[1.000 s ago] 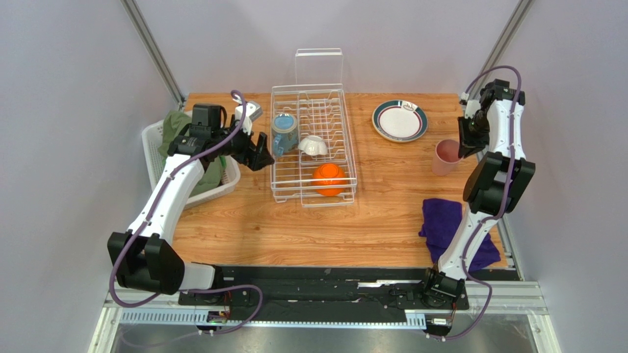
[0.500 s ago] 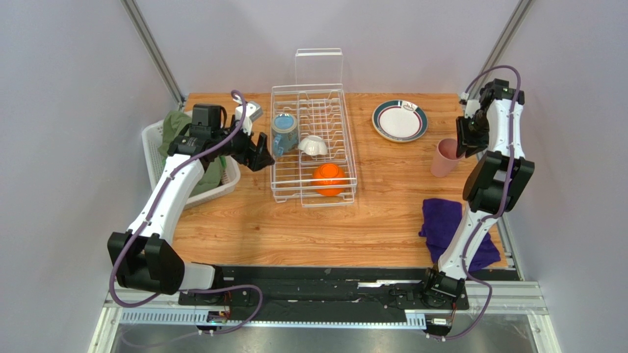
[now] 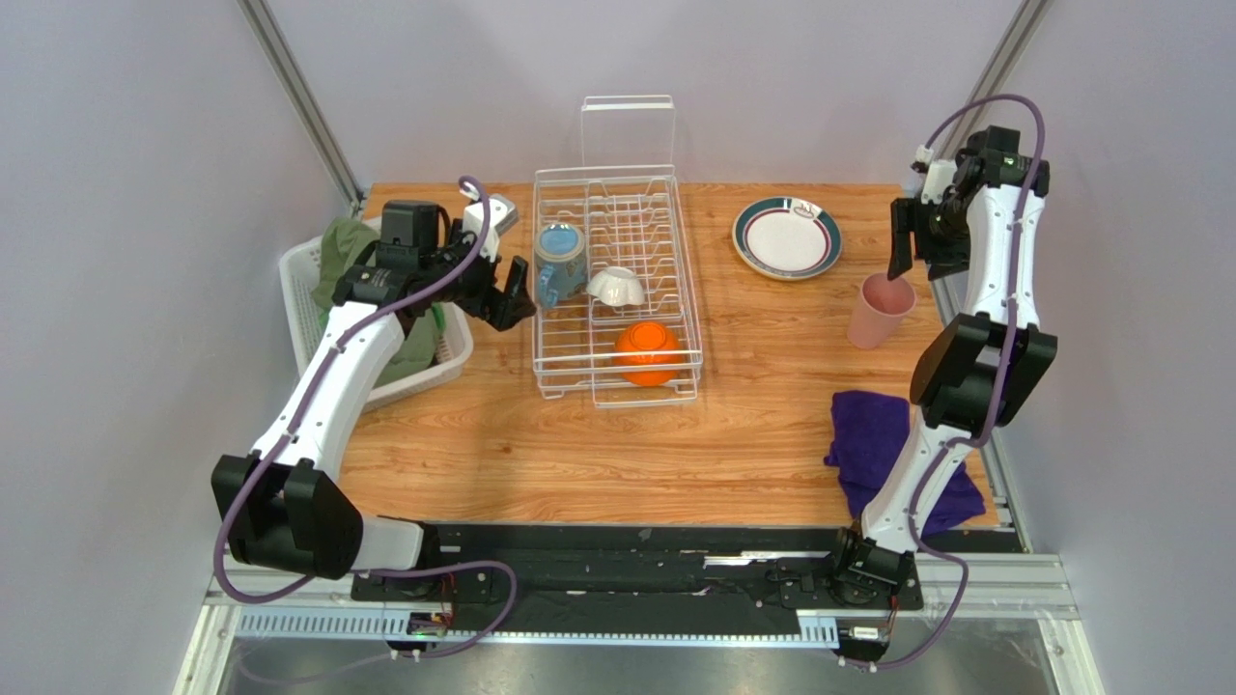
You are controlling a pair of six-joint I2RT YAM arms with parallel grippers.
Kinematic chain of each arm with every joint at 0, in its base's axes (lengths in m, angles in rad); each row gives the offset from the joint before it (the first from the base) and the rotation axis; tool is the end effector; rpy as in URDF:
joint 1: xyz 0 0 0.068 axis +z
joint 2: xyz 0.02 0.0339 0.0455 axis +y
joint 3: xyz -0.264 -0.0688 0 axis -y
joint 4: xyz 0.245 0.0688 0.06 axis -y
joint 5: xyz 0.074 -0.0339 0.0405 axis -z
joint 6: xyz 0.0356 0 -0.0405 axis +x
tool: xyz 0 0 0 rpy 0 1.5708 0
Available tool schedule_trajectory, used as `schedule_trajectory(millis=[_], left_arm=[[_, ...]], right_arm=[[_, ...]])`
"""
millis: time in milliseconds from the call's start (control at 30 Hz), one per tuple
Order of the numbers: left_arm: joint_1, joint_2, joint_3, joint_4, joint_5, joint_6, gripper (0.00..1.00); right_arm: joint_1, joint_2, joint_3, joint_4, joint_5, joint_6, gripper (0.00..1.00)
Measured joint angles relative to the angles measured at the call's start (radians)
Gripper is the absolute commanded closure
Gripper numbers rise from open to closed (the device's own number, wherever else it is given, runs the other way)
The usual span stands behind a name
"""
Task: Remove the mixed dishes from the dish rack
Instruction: Pick up the cup from the dish rack.
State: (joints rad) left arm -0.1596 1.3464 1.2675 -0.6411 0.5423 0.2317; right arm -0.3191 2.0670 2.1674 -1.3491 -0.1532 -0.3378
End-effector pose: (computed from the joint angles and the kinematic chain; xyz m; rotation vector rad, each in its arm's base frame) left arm 0.2822 -0.0640 0.3425 0.7039 2.1173 -0.5789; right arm 0.3986 -0.1260 0.3263 -0.0608 2.7871 0.0564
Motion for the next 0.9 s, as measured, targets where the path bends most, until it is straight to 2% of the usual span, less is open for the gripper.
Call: schedule_trajectory(millis=[167,367,600,900], left_arm=[[-0.068,0.043,0.035,0.039,-0.130,0.010,0.06],[-0.147,0.170,0.106,0.062,-0.263,0.017,0.09],[-0.154,0.331,0.190,0.071,-0.380,0.009,0.14],[-0.159,0.404,0.219,0.076,-0.420,0.002,0.24]], right_arm=[[0.032,-0.085,0.004,0.000,-0.021,0.008,0.30],[0.082,-0.188,0.004,0.010,-0.034,0.012,0.30],[0.128,-0.300,-0.038,0.031,-0.068,0.019,0.30],[0.140,-0.359,-0.119,0.045,-0.085,0.018,0.32]])
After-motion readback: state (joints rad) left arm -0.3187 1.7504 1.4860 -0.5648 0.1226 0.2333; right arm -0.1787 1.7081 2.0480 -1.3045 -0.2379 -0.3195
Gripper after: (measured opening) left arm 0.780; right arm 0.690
